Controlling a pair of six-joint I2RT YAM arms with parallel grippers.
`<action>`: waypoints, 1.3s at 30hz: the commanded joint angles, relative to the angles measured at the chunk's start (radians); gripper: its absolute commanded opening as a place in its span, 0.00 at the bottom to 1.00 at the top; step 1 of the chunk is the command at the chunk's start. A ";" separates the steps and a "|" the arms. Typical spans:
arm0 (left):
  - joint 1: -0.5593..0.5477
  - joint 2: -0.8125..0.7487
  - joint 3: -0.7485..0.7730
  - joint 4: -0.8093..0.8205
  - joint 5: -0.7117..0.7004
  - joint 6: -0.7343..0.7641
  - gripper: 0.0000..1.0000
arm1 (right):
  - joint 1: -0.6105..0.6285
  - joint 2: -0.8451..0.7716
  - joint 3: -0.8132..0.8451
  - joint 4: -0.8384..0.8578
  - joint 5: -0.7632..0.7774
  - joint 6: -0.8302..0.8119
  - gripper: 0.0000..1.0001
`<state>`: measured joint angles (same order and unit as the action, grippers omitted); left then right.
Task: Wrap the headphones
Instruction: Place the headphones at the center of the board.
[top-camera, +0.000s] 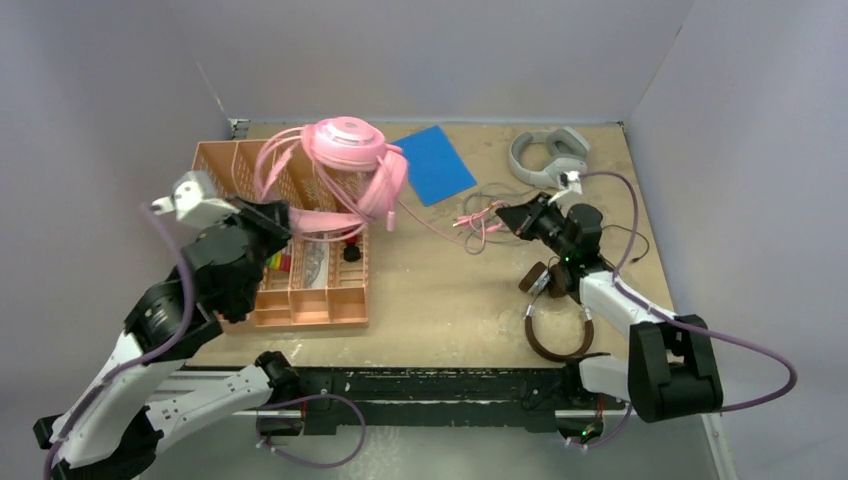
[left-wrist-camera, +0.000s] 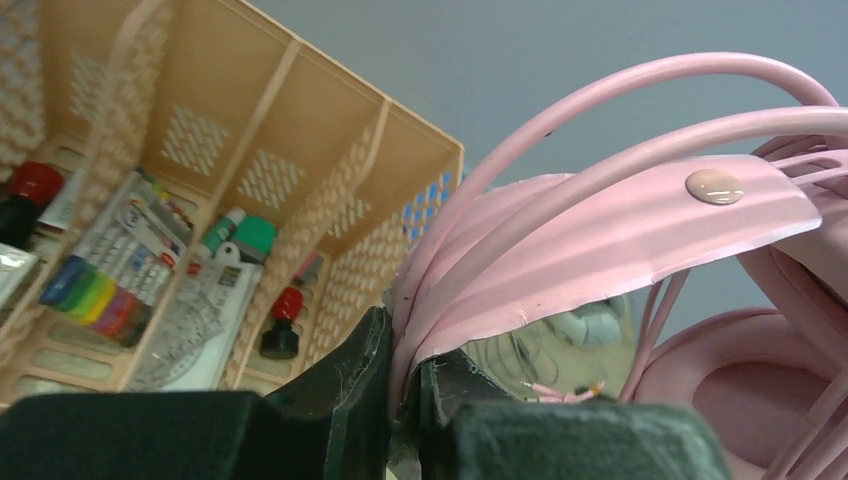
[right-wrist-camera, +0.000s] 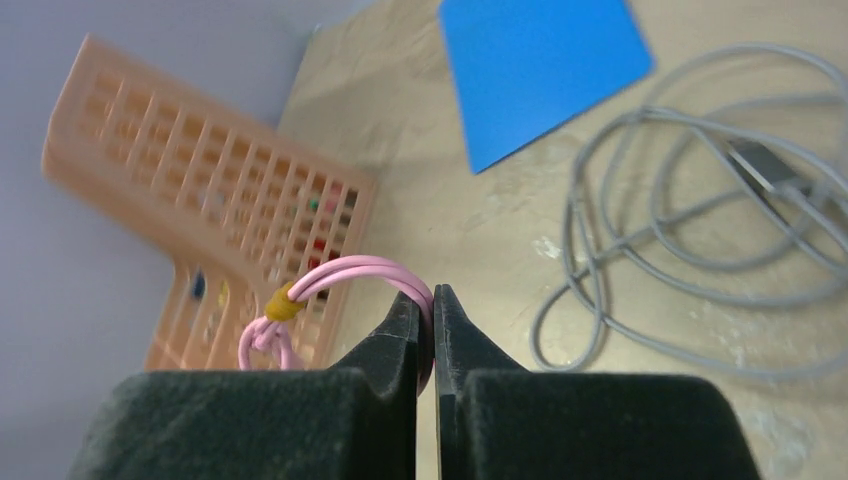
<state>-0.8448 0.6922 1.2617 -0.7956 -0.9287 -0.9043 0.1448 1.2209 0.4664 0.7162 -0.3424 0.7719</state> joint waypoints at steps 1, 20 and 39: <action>-0.001 0.136 0.003 0.135 0.216 -0.026 0.00 | -0.002 0.023 0.167 -0.200 -0.329 -0.361 0.00; 0.124 0.580 -0.246 0.513 0.576 -0.073 0.00 | -0.001 -0.261 0.076 -0.683 0.065 -0.339 0.00; 0.183 1.023 -0.182 0.653 0.575 -0.115 0.11 | -0.001 -0.201 0.062 -0.688 -0.034 -0.367 0.00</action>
<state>-0.6712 1.7298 1.0233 -0.2443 -0.3553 -0.9871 0.1436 1.0264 0.5266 0.0048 -0.3279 0.4248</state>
